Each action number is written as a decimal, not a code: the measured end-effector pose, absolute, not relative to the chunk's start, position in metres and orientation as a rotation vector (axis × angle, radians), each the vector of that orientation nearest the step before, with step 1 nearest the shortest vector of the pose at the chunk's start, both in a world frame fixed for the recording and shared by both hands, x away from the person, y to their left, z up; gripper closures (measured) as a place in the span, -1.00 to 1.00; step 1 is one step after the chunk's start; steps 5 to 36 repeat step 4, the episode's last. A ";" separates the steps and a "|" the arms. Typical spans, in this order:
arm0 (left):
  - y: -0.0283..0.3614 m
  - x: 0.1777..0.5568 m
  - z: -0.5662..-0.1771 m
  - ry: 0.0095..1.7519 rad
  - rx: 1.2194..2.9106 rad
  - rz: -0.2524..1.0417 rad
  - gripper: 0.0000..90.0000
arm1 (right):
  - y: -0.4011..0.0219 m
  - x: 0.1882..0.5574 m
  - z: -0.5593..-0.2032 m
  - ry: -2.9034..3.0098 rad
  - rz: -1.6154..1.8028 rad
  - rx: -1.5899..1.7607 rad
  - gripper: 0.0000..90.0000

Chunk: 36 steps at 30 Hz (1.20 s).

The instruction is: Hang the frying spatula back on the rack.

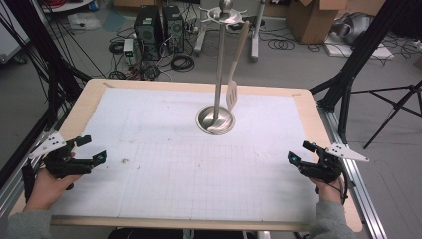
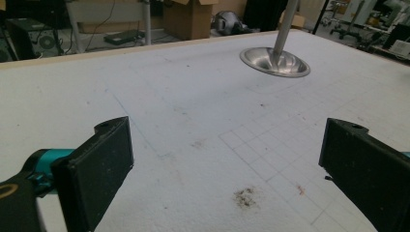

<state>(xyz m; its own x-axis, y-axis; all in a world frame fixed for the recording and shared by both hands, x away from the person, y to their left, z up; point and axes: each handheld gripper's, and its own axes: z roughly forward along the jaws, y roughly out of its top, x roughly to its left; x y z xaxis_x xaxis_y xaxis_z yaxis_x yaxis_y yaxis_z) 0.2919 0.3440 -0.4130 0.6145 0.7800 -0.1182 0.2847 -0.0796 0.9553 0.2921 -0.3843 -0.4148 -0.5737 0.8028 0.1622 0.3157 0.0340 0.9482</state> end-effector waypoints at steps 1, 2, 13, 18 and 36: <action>0.344 0.292 -0.413 0.898 1.649 0.516 -0.88 | -0.385 0.292 -0.415 1.893 1.569 1.130 -0.64; 0.343 0.292 -0.413 0.898 1.648 0.519 -0.88 | -0.385 0.291 -0.414 1.884 1.579 1.131 -0.64; 0.343 0.293 -0.413 0.898 1.647 0.523 -0.88 | -0.385 0.291 -0.414 1.879 1.588 1.126 -0.64; 0.343 0.293 -0.413 0.898 1.647 0.523 -0.88 | -0.385 0.291 -0.414 1.879 1.588 1.126 -0.64; 0.343 0.293 -0.413 0.898 1.647 0.523 -0.88 | -0.385 0.291 -0.414 1.879 1.588 1.126 -0.64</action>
